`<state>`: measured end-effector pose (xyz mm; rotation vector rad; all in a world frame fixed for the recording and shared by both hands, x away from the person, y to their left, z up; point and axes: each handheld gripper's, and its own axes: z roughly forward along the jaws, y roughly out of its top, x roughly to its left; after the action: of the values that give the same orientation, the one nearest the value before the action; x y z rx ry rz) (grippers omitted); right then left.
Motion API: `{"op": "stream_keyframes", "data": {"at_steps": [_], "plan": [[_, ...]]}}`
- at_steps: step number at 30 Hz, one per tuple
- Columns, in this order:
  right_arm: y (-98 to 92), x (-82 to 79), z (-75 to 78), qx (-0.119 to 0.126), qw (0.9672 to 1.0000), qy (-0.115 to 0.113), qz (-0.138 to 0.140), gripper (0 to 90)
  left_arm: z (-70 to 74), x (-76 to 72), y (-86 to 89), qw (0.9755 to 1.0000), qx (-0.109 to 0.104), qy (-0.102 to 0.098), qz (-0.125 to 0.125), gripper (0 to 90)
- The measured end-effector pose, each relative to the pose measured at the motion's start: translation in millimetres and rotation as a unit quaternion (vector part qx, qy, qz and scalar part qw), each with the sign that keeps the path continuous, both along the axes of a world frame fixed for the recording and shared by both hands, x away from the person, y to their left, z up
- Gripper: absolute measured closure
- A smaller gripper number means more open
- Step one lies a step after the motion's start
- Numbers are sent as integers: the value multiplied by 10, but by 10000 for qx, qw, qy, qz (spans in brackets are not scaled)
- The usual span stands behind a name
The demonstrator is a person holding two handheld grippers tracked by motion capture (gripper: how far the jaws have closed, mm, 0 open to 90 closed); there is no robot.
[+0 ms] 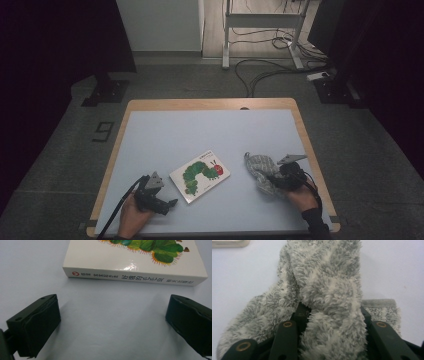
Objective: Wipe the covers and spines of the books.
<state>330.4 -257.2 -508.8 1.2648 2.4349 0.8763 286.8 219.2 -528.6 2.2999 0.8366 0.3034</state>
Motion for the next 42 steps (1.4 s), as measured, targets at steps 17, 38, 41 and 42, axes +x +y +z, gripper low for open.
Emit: {"op": "stream_keyframes", "data": {"at_steps": [17, 38, 41, 42], "plan": [[35, -25, 388, 336, 9985, -403, 181, 586, 0, 0, 0, 10000, 1, -1, -1, 0], [541, 126, 678, 474, 9935, -613, 832, 582, 22, -48, 44, 9999, 117, -74, 51, 0], [613, 147, 685, 495, 9927, -619, 907, 580, 26, -59, 99, 9999, 121, -37, 93, 0], [640, 153, 688, 501, 9925, -623, 929, 580, 26, -59, 99, 9999, 121, -37, 93, 0]]}}
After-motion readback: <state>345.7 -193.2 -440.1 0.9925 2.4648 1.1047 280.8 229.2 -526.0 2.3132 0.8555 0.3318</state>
